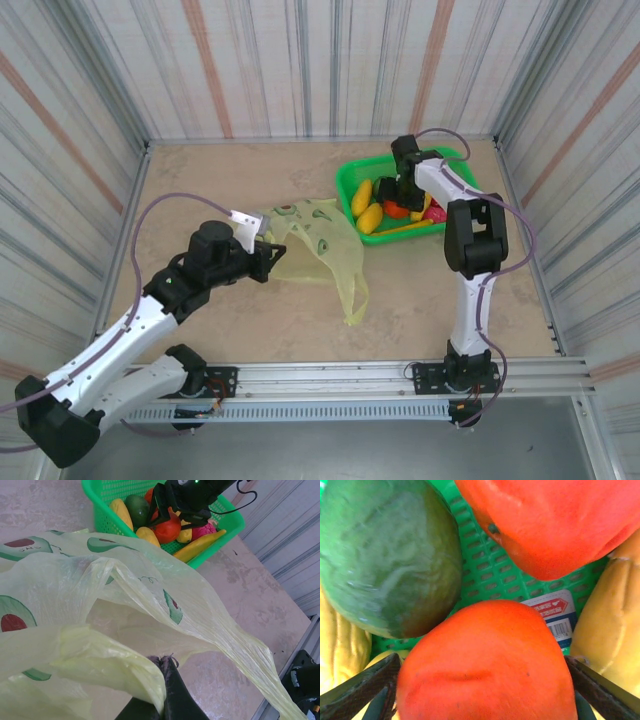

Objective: Place the fake fruits into the plastic bag and tie a complex knot

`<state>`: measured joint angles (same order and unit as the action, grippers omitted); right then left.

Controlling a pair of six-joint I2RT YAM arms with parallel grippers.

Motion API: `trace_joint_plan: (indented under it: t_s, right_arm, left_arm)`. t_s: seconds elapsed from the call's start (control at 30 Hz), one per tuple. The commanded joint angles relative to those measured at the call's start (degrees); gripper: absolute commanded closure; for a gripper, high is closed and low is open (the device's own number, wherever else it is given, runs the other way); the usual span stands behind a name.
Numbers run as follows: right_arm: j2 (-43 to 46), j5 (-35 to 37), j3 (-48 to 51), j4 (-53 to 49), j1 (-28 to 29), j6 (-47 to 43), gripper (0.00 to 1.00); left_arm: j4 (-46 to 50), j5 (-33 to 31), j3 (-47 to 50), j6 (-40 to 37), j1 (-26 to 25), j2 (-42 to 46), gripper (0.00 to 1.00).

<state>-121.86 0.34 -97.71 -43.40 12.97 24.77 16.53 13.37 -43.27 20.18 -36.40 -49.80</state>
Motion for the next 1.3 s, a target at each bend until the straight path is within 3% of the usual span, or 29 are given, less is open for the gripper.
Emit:
trace_joint_plan:
  t_s: [0.0,0.2,0.4,0.53,0.73,0.9,1.07,1.27]
  right_arm:
    - [0.26,-0.89,1.18,-0.80,-0.38,0.48,0.23]
    - [8.95,0.54,6.20,3.14,-1.10,1.92,0.37]
    - [17.35,-2.83,7.13,3.53,-0.72,2.03,0.37]
    - [25.21,-9.49,10.17,6.75,1.47,1.78,0.36]
    - [37.77,-23.76,15.54,10.90,10.32,0.53,0.36]
    - [44.14,-28.80,18.59,10.77,21.93,-3.05,0.36]
    - [41.59,-24.56,20.34,7.11,31.62,-6.15,0.36]
    - [35.84,-17.05,21.09,7.44,37.47,-4.80,0.37]
  left_arm:
    - [1.14,-0.66,-1.47,-1.29,-0.26,1.28,1.00]
    - [1.37,-0.97,-1.56,-1.56,-0.27,1.42,1.00]
    - [1.55,-1.66,-2.19,-2.12,-0.29,0.94,1.00]
    - [2.27,-3.32,-2.69,-2.52,-0.29,1.02,1.00]
    - [2.72,-4.03,-3.23,-2.60,-0.18,1.20,1.00]
    - [2.70,-4.07,-3.32,-2.69,-0.16,1.12,1.00]
    - [2.63,-4.27,-3.47,-2.78,-0.16,1.33,1.00]
    - [2.80,-4.07,-3.10,-2.35,-0.16,1.99,1.00]
